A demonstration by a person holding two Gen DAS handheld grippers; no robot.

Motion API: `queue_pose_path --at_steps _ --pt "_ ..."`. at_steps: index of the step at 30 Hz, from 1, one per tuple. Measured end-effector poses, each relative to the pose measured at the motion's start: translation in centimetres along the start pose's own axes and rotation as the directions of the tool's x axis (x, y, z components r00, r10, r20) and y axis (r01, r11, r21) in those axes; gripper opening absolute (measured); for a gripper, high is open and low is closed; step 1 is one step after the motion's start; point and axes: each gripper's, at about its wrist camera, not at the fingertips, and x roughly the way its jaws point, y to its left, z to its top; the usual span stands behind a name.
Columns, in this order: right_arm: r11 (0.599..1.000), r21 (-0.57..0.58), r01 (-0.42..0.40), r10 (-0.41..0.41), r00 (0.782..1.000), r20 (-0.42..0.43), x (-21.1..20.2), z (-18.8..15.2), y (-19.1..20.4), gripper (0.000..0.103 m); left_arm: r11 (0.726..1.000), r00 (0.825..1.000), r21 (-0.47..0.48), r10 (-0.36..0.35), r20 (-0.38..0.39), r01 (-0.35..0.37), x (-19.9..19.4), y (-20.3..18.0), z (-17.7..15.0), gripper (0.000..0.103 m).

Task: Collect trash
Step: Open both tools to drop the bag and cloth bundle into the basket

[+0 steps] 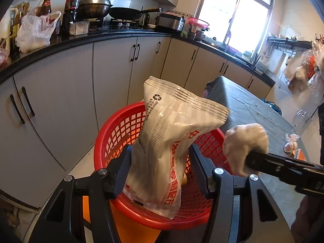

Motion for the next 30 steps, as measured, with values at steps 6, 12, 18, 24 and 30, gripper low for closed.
queue_pose_path --at_steps 6,12,18,24,30 --pt "1.0 0.002 0.006 -0.006 1.0 -0.021 1.5 0.3 -0.2 0.04 1.0 1.0 -0.01 0.002 -0.012 -0.002 0.6 0.6 -0.1 0.056" --pt "1.0 0.002 0.013 -0.013 0.999 -0.032 2.2 0.4 -0.3 0.049 1.0 1.0 -0.018 -0.004 -0.019 0.003 0.9 0.8 0.2 0.057" --pt "1.0 0.012 0.006 -0.007 1.0 0.009 0.8 0.5 -0.7 0.055 1.0 1.0 -0.029 -0.009 -0.012 0.008 0.3 0.7 0.2 0.059" --pt "0.999 0.04 -0.006 0.004 0.999 0.049 -1.7 -0.2 -1.9 0.055 1.0 1.0 -0.009 -0.013 0.003 0.013 -0.7 -0.3 0.2 0.059" --pt "0.996 0.087 -0.002 -0.005 0.996 0.086 -4.6 -1.5 -4.2 0.055 0.998 0.999 0.046 -0.03 0.02 0.029 -1.9 -3.0 -0.1 0.06"
